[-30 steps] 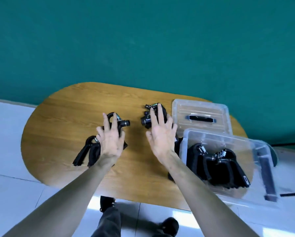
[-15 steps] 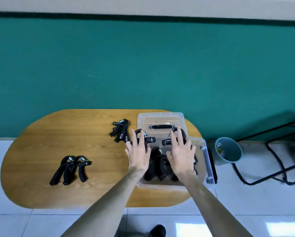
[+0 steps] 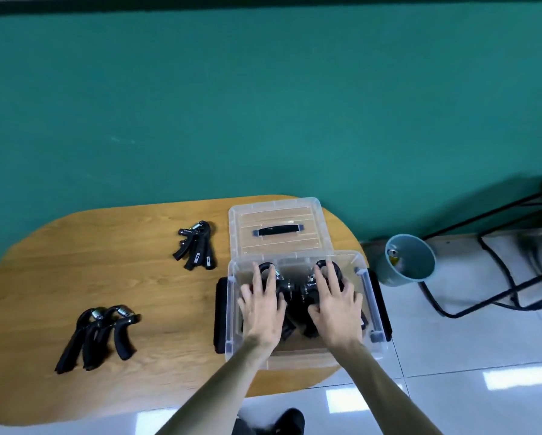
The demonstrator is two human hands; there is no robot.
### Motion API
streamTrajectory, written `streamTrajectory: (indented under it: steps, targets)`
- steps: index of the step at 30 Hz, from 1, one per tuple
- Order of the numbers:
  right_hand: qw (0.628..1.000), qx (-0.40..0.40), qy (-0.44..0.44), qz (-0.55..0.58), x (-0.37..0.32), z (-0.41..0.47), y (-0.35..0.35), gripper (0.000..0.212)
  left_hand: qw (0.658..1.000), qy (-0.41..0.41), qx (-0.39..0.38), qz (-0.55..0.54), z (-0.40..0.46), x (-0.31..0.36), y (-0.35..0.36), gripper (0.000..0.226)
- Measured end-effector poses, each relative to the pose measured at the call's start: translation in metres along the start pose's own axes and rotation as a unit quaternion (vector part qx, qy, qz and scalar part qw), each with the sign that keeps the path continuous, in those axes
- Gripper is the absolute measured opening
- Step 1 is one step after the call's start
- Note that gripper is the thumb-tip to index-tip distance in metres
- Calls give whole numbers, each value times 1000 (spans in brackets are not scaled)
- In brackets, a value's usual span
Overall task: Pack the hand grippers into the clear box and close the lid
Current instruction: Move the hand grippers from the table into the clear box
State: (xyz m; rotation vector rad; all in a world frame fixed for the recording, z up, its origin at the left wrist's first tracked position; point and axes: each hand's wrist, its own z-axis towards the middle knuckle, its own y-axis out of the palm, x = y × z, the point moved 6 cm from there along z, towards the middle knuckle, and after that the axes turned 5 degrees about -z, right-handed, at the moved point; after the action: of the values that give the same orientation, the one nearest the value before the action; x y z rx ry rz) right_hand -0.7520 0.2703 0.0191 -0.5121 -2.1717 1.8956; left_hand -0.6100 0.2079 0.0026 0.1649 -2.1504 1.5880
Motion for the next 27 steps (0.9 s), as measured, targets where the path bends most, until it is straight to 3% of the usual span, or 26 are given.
streamTrajectory:
  steps: [5, 13, 20, 27]
  targets:
    - [999, -34, 24, 3, 9, 16, 39, 84, 999, 14, -29, 5, 15, -10, 32, 65]
    - [999, -47, 3, 1, 13, 32, 79, 83, 999, -30, -28, 12, 21, -23, 68, 66]
    - [998, -54, 12, 30, 13, 31, 92, 81, 999, -38, 6, 37, 23, -25, 80, 73]
    - [999, -46, 7, 12, 15, 34, 102, 84, 998, -39, -9, 58, 25, -23, 84, 78]
